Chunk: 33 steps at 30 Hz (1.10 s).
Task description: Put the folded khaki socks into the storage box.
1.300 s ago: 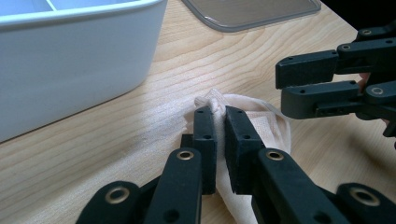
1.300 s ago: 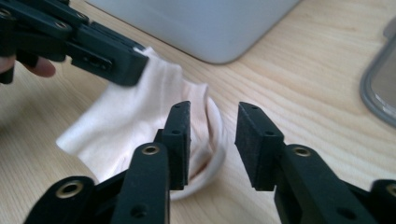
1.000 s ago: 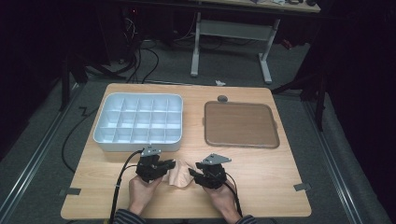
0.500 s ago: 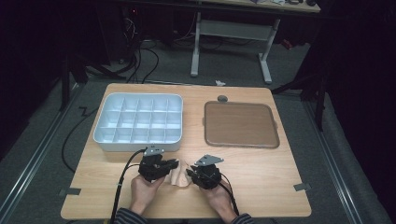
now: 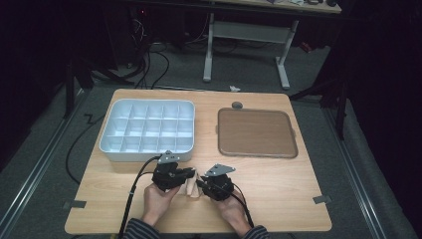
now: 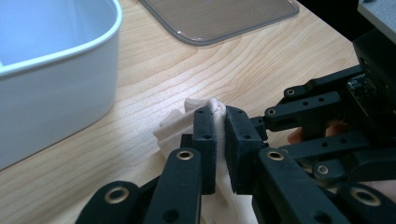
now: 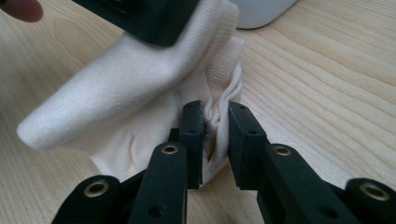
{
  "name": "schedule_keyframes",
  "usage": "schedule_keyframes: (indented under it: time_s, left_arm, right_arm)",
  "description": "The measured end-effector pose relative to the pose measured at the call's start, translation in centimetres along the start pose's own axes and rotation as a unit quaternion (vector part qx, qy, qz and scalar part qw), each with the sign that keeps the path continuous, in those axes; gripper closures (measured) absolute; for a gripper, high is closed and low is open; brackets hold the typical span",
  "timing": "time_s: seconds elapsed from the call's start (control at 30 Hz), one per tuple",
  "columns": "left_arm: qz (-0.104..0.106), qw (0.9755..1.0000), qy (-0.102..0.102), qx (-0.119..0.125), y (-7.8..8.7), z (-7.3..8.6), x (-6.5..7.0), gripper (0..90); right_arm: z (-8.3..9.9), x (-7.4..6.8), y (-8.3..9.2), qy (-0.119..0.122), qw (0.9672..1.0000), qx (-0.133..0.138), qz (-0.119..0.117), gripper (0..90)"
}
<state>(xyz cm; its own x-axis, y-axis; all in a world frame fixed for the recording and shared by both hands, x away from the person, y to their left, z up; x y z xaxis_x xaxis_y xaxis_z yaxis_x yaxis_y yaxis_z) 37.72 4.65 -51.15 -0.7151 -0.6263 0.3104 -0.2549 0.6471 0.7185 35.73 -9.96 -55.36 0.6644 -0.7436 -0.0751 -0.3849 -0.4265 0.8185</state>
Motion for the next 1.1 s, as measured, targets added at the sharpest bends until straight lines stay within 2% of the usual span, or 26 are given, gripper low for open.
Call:
schedule_keyframes:
  time_s: [0.2,0.4,0.57,0.7,0.9,1.1]
  left_arm:
    - [0.002,0.9999,-0.011,-0.006,-0.5,-0.6,0.4,83.5]
    - [0.006,0.9999,-0.008,-0.010,-1.1,-0.7,0.2,83.4]
    - [-0.001,0.9998,-0.012,-0.016,-1.4,-0.6,0.1,83.4]
    - [-0.010,0.9996,-0.015,-0.024,-1.6,-0.5,0.0,83.4]
    - [-0.019,0.9991,-0.016,-0.033,-2.1,-0.3,-0.2,83.4]
    - [-0.019,0.9992,-0.013,-0.033,-2.6,0.0,-0.4,83.3]
  right_arm:
    - [-0.1,0.0,-0.1,0.002,1.0000,0.001,-0.004,77.1]
    - [-0.2,0.0,-0.3,0.002,0.9998,0.003,-0.018,77.0]
    - [-0.5,0.0,-0.3,0.006,0.9997,0.002,-0.025,75.6]
    - [-0.4,0.1,-0.2,0.002,0.9997,0.004,-0.025,69.9]
    - [0.3,0.4,1.0,-0.010,0.9994,0.018,-0.028,67.3]
    - [0.8,0.0,3.1,-0.001,0.9987,0.040,-0.029,67.3]
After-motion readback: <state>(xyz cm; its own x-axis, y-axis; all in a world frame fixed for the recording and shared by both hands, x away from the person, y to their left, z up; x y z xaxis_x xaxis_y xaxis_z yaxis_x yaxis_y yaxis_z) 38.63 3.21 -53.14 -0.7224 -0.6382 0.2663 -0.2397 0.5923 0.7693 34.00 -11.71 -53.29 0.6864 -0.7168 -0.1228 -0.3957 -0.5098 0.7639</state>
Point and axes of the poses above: each handheld gripper's, and its own axes: y roughly backward along the jaws, z roughly out of its underside, x roughly to its right, the point moved 4 cm from there along -y, roughly forward along the jaws, and after that the axes turned 12 degrees about -x, right-handed, at the moved point
